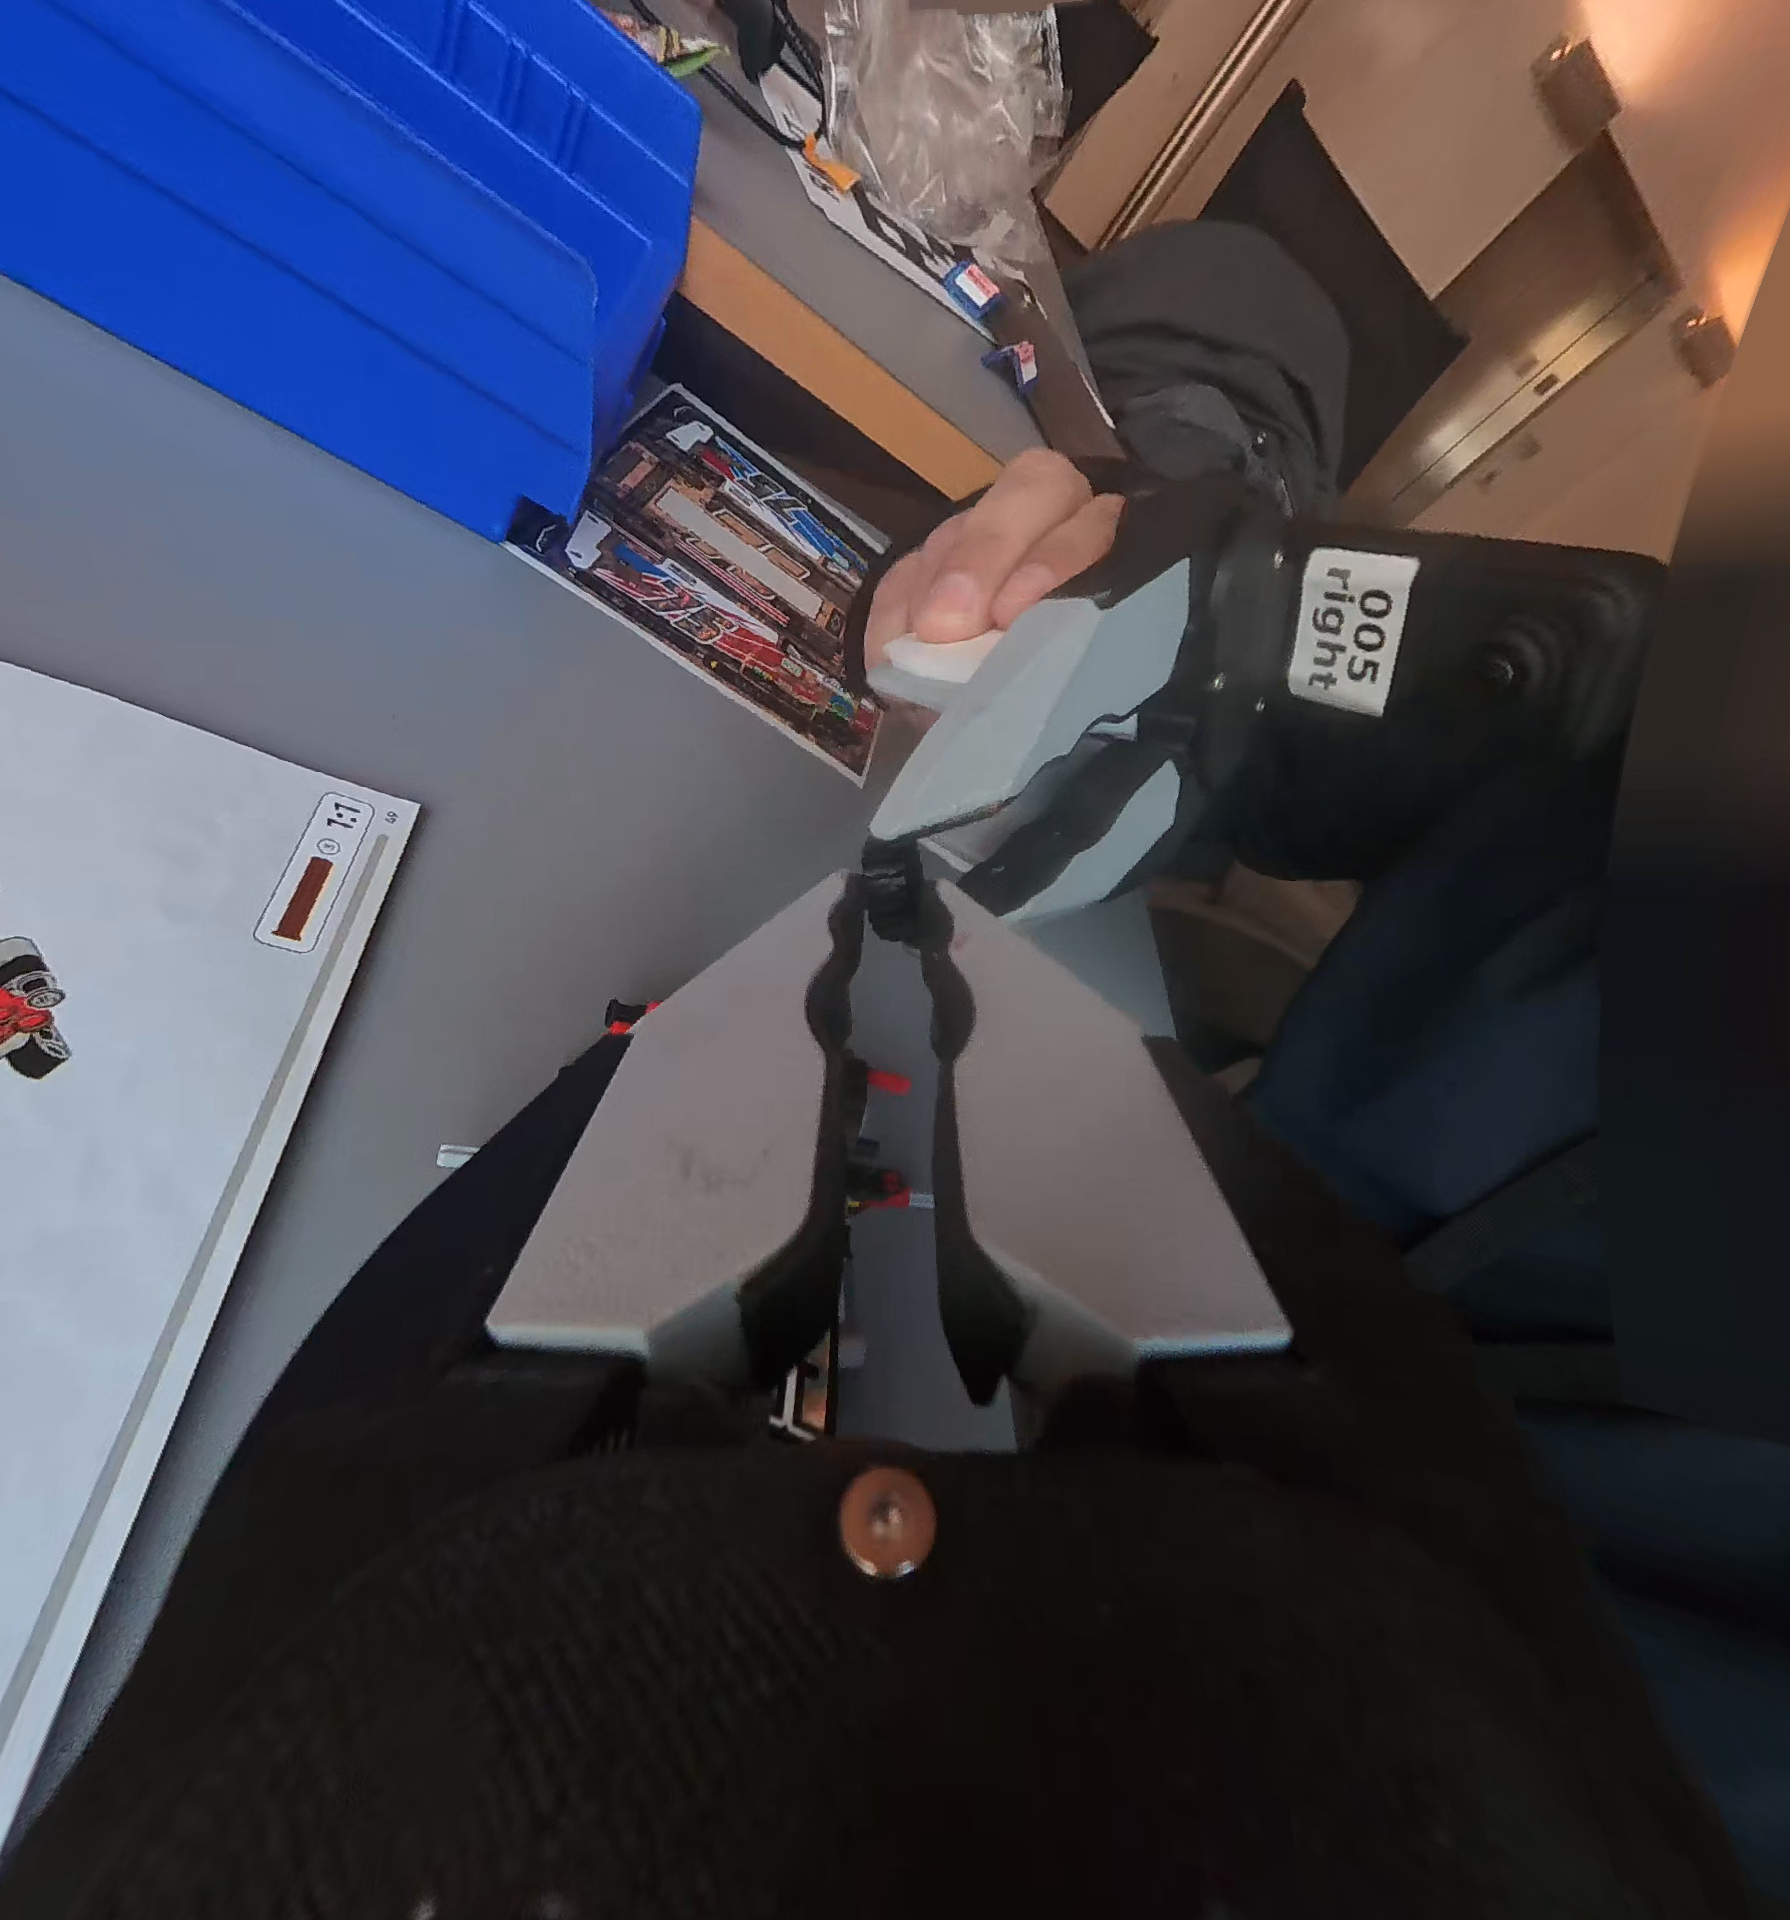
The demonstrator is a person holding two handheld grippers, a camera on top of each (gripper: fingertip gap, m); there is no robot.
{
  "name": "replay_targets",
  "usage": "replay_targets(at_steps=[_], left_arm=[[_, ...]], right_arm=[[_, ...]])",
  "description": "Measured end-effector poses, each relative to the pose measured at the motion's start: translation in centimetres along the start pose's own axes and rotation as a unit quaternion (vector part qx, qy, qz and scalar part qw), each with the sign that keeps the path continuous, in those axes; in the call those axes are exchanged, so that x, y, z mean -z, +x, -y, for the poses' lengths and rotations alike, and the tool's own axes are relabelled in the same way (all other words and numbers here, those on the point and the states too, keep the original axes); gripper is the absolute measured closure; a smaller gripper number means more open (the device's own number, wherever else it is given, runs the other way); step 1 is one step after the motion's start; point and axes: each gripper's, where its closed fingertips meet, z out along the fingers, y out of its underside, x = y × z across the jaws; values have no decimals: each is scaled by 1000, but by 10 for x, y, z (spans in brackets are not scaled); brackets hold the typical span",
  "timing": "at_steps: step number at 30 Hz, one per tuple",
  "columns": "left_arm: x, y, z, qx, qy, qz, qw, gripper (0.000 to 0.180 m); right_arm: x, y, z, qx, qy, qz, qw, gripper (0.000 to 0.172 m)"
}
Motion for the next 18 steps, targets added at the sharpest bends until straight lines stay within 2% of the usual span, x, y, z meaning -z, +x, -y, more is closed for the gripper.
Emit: replay_targets(at_steps=[4,9,18], left_arm=[[3,2,2,27,8,-28,999,175],[0,0,-8,32,-19,-30,999,175],[0,4,-13,30,-38,-40,998,175]], right_arm=[[-1,1,2,-21,8,0,1000,154],[4,-9,-4,20,13,53,998,156],[10,-17,-4,-5,16,112,994,150]])
